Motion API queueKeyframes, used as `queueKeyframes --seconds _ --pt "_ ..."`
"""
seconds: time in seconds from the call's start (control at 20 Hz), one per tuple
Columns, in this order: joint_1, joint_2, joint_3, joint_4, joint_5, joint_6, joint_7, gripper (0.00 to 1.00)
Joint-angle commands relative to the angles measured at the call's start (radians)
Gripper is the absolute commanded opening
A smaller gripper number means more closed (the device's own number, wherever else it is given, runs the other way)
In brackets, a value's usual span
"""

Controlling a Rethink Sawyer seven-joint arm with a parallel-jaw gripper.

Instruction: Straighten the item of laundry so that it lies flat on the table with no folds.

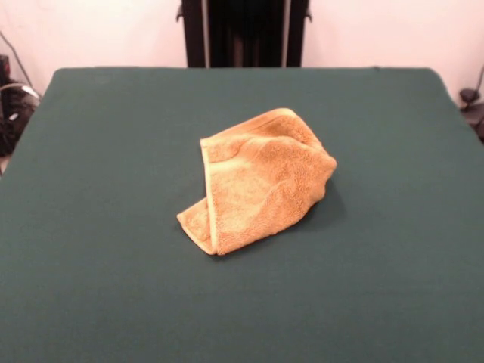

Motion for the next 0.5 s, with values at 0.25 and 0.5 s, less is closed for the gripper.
queueKeyframes --seconds 0.25,0.5 --pt "0.035 0.013 -0.089 0.273 0.065 -0.168 0.094 1.0" --pt "0.049 0.037 -0.122 0.388 0.141 -0.329 0.047 1.0"
